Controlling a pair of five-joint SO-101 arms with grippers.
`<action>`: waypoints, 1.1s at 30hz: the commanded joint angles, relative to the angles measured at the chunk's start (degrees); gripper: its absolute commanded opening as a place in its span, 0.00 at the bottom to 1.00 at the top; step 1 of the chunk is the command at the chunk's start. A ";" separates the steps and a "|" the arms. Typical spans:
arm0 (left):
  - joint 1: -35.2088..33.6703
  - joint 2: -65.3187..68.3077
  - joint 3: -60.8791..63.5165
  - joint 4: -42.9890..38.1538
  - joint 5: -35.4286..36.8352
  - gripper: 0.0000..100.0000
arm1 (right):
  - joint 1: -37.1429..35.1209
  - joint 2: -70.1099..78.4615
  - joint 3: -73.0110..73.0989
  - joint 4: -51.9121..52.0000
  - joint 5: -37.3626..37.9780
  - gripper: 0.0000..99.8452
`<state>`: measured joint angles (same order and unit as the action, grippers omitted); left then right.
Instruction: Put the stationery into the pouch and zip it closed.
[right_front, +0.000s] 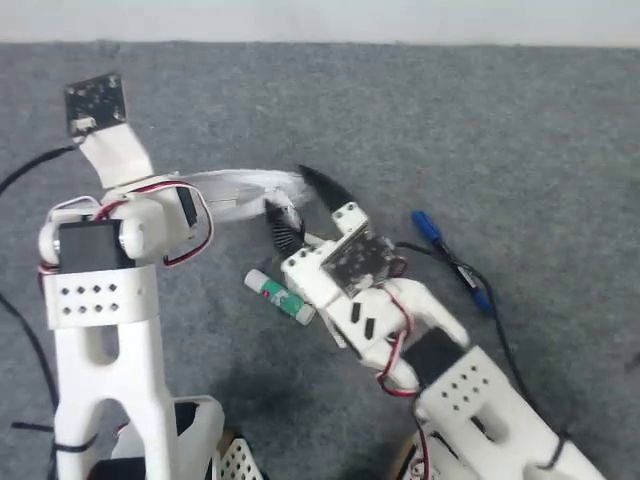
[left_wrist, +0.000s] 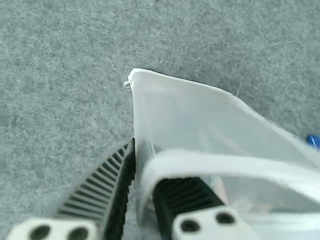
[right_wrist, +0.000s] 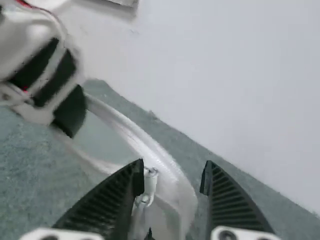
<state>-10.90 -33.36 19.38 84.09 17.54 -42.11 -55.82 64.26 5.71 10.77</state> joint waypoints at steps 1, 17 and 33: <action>-0.79 0.26 -0.48 -1.58 0.62 0.01 | 5.32 -4.35 -5.63 13.23 0.62 0.18; -4.31 0.26 -0.48 -3.08 0.62 0.01 | 23.16 18.42 -27.78 40.66 -4.22 0.18; -4.40 0.26 -0.48 -2.81 0.62 0.01 | 29.32 55.52 -50.29 52.18 -3.96 0.18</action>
<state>-15.12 -33.27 19.38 82.77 17.54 -14.51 -4.13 21.36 55.38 7.25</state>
